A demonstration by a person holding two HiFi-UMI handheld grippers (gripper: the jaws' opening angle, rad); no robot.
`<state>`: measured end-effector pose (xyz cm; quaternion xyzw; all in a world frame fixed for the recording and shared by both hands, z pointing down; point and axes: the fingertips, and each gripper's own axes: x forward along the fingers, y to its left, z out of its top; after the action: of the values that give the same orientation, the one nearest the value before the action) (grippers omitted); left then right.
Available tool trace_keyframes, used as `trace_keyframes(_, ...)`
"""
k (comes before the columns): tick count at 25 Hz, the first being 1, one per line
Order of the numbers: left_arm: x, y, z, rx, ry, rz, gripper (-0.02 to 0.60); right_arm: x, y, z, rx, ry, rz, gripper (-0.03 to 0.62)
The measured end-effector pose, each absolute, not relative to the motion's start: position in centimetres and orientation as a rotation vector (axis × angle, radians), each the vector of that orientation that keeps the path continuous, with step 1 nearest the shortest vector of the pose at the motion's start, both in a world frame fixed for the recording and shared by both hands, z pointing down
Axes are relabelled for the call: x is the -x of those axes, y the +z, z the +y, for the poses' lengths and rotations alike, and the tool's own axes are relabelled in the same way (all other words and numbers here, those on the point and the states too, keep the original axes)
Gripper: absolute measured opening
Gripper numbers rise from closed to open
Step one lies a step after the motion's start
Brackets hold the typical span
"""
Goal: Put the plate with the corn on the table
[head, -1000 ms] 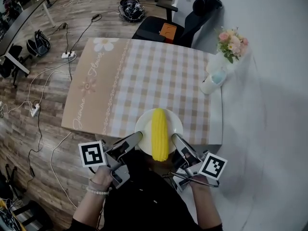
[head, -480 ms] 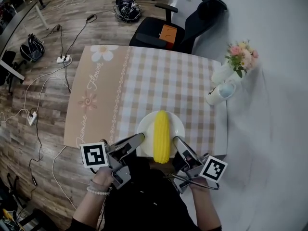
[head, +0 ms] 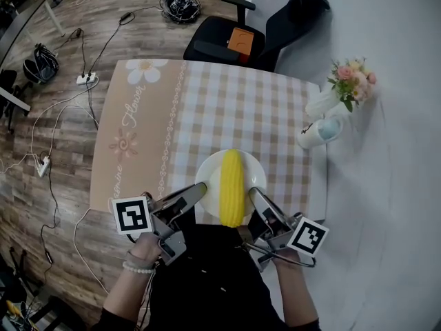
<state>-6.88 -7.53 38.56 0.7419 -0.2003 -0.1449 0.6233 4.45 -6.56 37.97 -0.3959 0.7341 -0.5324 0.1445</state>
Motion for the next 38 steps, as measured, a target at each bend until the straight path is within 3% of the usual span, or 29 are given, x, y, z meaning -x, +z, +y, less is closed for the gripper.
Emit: trace_keyframes(38,3.3,42.8,-12.3,-1.631,-0.341,-0.587,0.020,-7.8,42.6,-12.7,1.017,-1.671,2.182,0.049)
